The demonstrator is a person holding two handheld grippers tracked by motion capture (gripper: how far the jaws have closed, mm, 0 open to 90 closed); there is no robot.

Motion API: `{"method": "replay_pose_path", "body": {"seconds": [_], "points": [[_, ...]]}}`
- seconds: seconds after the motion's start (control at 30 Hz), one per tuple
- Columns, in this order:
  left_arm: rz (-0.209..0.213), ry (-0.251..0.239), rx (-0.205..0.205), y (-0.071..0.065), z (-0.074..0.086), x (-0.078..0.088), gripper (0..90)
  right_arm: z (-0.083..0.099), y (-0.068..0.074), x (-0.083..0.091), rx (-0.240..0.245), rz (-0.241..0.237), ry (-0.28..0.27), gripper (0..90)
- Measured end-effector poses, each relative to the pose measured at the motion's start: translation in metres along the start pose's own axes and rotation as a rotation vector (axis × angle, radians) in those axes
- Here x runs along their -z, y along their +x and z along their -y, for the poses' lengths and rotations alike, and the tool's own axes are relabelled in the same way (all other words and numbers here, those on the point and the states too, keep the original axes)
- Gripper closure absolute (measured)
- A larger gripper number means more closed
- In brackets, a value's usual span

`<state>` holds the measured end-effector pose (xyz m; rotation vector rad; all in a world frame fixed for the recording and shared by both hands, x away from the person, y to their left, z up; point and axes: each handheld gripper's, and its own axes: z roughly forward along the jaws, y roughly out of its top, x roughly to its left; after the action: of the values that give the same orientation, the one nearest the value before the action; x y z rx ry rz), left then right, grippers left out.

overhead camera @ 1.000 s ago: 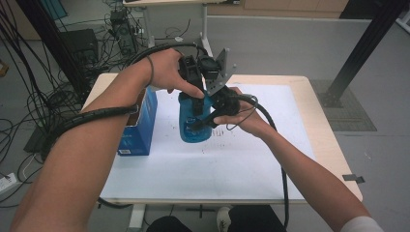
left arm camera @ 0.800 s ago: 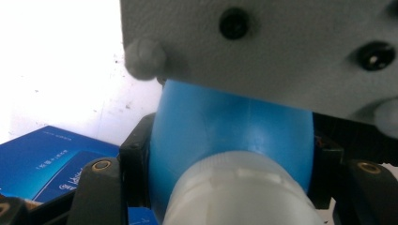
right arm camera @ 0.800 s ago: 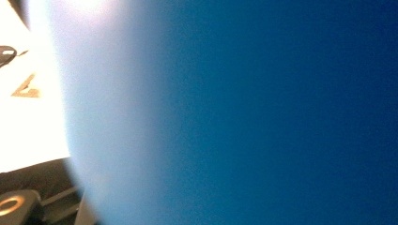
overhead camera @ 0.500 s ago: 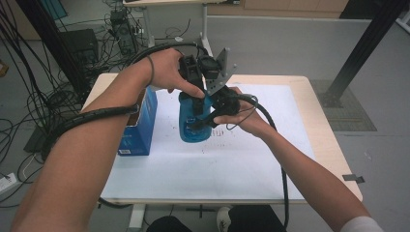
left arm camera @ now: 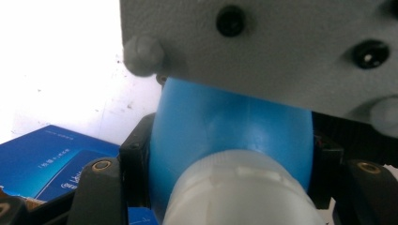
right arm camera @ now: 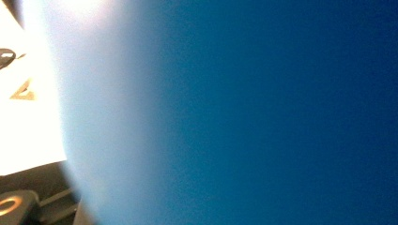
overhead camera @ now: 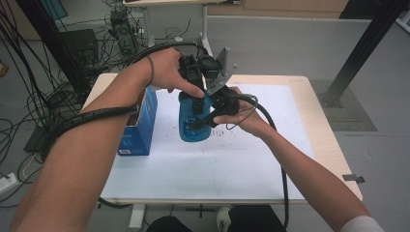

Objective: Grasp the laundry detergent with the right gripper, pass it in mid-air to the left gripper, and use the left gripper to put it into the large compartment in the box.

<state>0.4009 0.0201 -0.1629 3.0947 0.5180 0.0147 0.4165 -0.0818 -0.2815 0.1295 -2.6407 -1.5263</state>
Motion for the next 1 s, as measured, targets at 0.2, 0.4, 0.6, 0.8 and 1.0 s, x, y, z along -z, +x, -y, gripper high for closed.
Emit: {"method": "replay_pose_path", "body": {"seconds": [0.2, 0.4, 0.6, 0.8, 1.0], "points": [[-0.003, -0.003, 0.000, 0.000, -0.001, 0.001, 37.0, 0.000, 0.000, 0.001, -0.014, 0.001, -0.008, 39.9], [0.006, -0.020, 0.005, 0.001, 0.001, 0.001, 37.0, 0.000, -0.001, 0.001, -0.008, 0.016, -0.012, 35.9], [0.004, -0.019, 0.009, 0.002, 0.002, 0.001, 37.0, 0.002, 0.001, 0.002, -0.037, 0.046, 0.014, 28.5], [-0.006, -0.013, 0.028, 0.003, 0.006, 0.003, 37.0, 0.007, 0.001, 0.005, -0.045, 0.064, 0.066, 19.3], [-0.018, -0.006, 0.061, 0.005, 0.011, 0.006, 37.0, 0.012, 0.002, 0.016, -0.104, 0.095, 0.096, 7.7]]}}
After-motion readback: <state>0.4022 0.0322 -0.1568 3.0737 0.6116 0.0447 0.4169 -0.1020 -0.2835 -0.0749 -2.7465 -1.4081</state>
